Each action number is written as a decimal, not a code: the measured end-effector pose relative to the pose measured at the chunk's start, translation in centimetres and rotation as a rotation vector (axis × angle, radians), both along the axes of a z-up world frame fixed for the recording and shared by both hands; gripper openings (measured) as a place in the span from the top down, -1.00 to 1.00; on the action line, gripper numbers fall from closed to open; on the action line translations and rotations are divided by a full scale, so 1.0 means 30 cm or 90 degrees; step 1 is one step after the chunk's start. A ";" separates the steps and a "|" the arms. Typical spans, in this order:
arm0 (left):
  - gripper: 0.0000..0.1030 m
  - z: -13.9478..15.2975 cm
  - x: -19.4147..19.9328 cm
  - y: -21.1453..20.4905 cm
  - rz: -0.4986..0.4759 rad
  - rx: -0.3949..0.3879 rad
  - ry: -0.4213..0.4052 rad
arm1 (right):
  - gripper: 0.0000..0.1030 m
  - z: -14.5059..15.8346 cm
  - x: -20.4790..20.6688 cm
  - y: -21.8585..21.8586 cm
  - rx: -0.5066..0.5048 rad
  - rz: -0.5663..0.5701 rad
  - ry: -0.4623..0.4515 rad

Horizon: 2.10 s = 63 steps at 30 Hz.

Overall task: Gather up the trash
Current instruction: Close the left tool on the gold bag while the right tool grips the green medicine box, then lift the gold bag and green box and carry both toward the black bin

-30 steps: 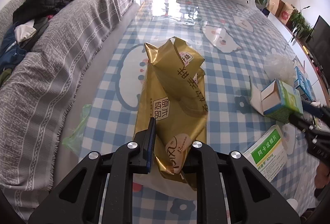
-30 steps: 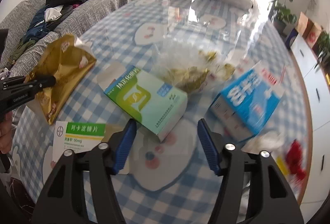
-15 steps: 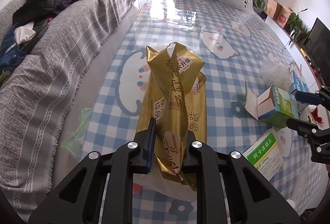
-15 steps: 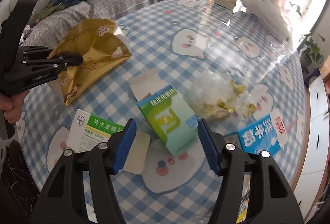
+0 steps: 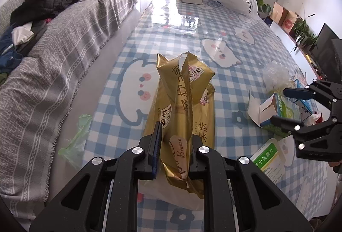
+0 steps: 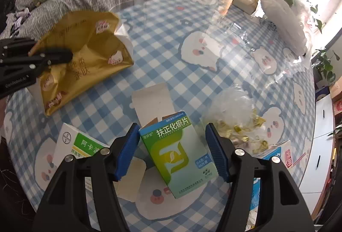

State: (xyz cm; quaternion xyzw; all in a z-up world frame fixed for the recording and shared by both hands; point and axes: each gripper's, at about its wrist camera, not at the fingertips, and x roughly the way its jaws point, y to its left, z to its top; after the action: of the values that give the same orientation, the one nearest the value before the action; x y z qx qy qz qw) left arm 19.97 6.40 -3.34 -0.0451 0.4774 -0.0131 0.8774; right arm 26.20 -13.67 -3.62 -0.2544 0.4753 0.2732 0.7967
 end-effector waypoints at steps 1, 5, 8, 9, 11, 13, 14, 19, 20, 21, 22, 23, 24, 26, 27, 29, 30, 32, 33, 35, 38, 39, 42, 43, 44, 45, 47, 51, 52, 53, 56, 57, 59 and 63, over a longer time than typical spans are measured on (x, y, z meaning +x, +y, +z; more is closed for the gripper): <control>0.68 0.000 0.000 0.000 -0.001 -0.001 0.000 | -0.16 -0.008 0.000 0.003 -0.007 0.005 0.002; 0.69 0.000 -0.002 -0.001 -0.002 -0.003 0.000 | -0.16 -0.024 0.003 -0.002 -0.012 -0.006 0.003; 0.70 0.000 -0.006 0.004 -0.002 -0.006 -0.001 | -0.14 -0.025 0.001 -0.006 -0.009 -0.009 0.002; 0.71 -0.001 -0.006 0.003 -0.002 -0.009 -0.001 | -0.14 -0.026 -0.002 -0.005 -0.012 -0.009 0.000; 0.72 -0.003 -0.009 0.003 -0.004 -0.009 -0.001 | -0.13 -0.024 -0.010 -0.003 -0.017 -0.006 -0.004; 0.73 -0.006 -0.008 0.003 -0.004 -0.010 0.001 | -0.13 -0.027 -0.018 0.001 -0.024 -0.003 -0.010; 0.74 -0.007 -0.009 0.004 -0.004 -0.011 0.002 | -0.12 -0.025 -0.023 0.003 -0.026 -0.001 -0.013; 0.76 -0.013 -0.004 0.008 -0.001 -0.010 0.006 | -0.03 -0.020 -0.023 -0.009 -0.022 -0.003 -0.017; 0.76 -0.012 -0.005 0.009 -0.001 -0.011 0.005 | -0.05 -0.023 -0.021 -0.010 -0.026 -0.002 -0.016; 0.77 -0.013 -0.005 0.009 -0.001 -0.012 0.006 | -0.06 -0.025 -0.019 -0.011 -0.029 -0.004 -0.016; 0.77 -0.012 -0.004 0.008 -0.002 -0.011 0.006 | -0.08 -0.027 -0.014 -0.014 -0.029 -0.009 -0.012; 0.77 -0.013 -0.005 0.009 -0.002 -0.011 0.005 | -0.08 -0.028 -0.013 -0.016 -0.027 -0.013 -0.007; 0.77 -0.013 -0.005 0.009 -0.001 -0.011 0.006 | -0.08 -0.027 -0.011 -0.017 -0.026 -0.013 -0.006; 0.77 -0.012 -0.005 0.008 -0.003 -0.011 0.005 | -0.12 -0.022 -0.011 -0.021 -0.023 -0.015 -0.011; 0.77 -0.011 -0.005 0.007 -0.004 -0.012 0.005 | -0.12 -0.019 -0.010 -0.024 -0.020 -0.017 -0.008; 0.77 -0.011 -0.007 0.007 -0.005 -0.013 0.003 | -0.17 -0.017 -0.003 -0.036 -0.014 -0.024 0.001; 0.77 -0.011 -0.006 0.007 -0.005 -0.013 0.003 | -0.18 -0.018 -0.001 -0.037 -0.017 -0.024 0.000; 0.78 -0.012 -0.006 0.007 -0.005 -0.012 0.004 | -0.24 -0.026 -0.001 -0.041 -0.027 -0.024 0.005; 0.78 -0.013 -0.007 0.008 -0.005 -0.013 0.004 | -0.26 -0.030 -0.002 -0.041 -0.030 -0.024 0.005; 0.79 -0.013 -0.006 0.007 -0.004 -0.013 0.004 | -0.26 -0.041 -0.006 -0.045 -0.035 -0.023 0.008; 0.80 -0.013 -0.006 0.006 -0.006 -0.014 0.002 | -0.10 -0.051 -0.013 -0.049 -0.030 -0.023 0.012; 0.80 -0.013 -0.007 0.005 -0.006 -0.014 0.000 | -0.10 -0.055 -0.015 -0.051 -0.029 -0.024 0.012; 0.80 -0.011 -0.010 0.005 -0.005 -0.016 -0.003 | -0.04 -0.051 -0.023 -0.056 -0.017 -0.030 0.009; 0.80 -0.010 -0.012 0.005 -0.006 -0.016 -0.005 | -0.01 -0.049 -0.027 -0.056 -0.015 -0.030 0.008; 0.80 -0.008 -0.014 0.005 -0.006 -0.016 -0.006 | 0.01 -0.045 -0.033 -0.056 -0.012 -0.029 0.004; 0.80 -0.005 -0.015 0.005 -0.006 -0.017 -0.008 | 0.02 -0.042 -0.040 -0.056 -0.011 -0.029 0.001; 0.81 0.000 -0.020 0.006 -0.006 -0.017 -0.012 | 0.04 -0.035 -0.056 -0.057 -0.002 -0.025 -0.001; 0.81 0.008 -0.026 0.004 -0.006 -0.019 -0.016 | 0.06 -0.021 -0.079 -0.059 0.012 -0.032 -0.006; 0.81 0.011 -0.028 0.003 -0.007 -0.019 -0.018 | 0.06 -0.017 -0.083 -0.060 0.015 -0.034 -0.008; 0.81 0.013 -0.030 0.003 -0.007 -0.019 -0.019 | 0.07 -0.011 -0.088 -0.061 0.019 -0.037 -0.011; 0.81 0.020 -0.038 0.002 -0.007 -0.019 -0.023 | 0.07 0.005 -0.098 -0.070 0.034 -0.047 -0.017; 0.81 0.024 -0.042 0.001 -0.006 -0.018 -0.026 | 0.07 0.015 -0.103 -0.076 0.045 -0.053 -0.019; 0.81 0.030 -0.045 -0.001 -0.006 -0.021 -0.028 | 0.07 0.028 -0.110 -0.086 0.058 -0.064 -0.026; 0.81 0.048 -0.057 -0.006 -0.007 -0.025 -0.035 | 0.07 0.058 -0.124 -0.114 0.088 -0.097 -0.044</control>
State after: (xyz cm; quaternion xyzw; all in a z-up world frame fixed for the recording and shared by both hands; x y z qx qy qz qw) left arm 18.25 6.21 -1.90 -0.0594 0.4527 -0.0288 0.8892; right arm 22.48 -17.10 -1.89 -0.1710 0.4454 0.2351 0.8468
